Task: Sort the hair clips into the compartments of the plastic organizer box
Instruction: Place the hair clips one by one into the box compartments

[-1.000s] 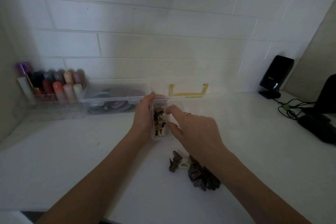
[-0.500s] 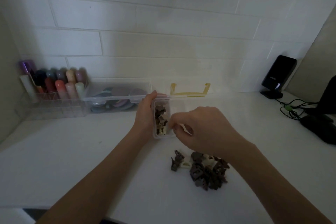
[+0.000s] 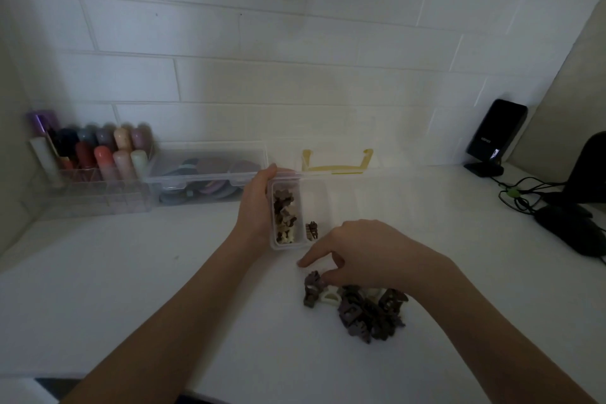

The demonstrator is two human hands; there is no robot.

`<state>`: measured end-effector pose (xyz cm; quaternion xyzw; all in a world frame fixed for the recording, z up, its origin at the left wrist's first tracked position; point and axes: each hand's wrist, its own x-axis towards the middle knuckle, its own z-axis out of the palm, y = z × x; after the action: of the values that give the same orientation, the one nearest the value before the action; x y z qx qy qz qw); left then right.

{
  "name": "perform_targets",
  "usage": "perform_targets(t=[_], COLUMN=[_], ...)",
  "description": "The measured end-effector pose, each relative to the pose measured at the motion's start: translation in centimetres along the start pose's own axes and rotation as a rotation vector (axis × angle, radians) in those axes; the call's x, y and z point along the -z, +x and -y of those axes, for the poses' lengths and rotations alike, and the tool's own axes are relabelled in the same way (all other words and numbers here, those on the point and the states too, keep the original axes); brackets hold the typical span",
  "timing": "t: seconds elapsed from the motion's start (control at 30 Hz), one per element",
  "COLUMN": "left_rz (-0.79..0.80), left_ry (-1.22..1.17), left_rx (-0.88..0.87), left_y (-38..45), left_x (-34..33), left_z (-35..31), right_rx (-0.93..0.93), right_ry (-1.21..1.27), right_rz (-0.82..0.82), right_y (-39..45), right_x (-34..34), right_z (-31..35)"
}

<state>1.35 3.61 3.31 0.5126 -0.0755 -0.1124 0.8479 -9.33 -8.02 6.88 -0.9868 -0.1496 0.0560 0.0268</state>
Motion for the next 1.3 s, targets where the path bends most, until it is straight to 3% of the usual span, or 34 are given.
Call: perform_targets(t=[0.3, 0.47, 0.53, 0.63, 0.93, 1.3], left_rz=[0.020, 0.039, 0.038, 0.030, 0.031, 0.041], left_ry=[-0.033, 0.001, 0.009, 0.021, 0.002, -0.008], left_rx=[0.059, 0.062, 0.053, 0.044, 0.028, 0.067], left_y=[-0.2, -0.3, -0.4, -0.5, -0.5, -0.8], left_x=[0.0, 0.0, 0.0, 0.0, 0.0, 0.0], left_z=[-0.3, -0.4, -0.5, -0.6, -0.7, -0.8], right_rx=[0.047, 0.049, 0.038, 0.008, -0.062, -0.067], right_ry=[0.123, 0.379, 0.441, 0.488, 0.927, 0.872], right_rz=[-0.036, -0.500, -0.595, -0.612, -0.590, -0.653], right_y=[-0.2, -0.3, -0.3, -0.3, 0.1, 0.7], right_x=[0.2, 0.9, 1.1, 0.8, 0.0, -0.6], right_z=[-0.3, -0.6, -1.0, -1.9, -2.8, -3.2])
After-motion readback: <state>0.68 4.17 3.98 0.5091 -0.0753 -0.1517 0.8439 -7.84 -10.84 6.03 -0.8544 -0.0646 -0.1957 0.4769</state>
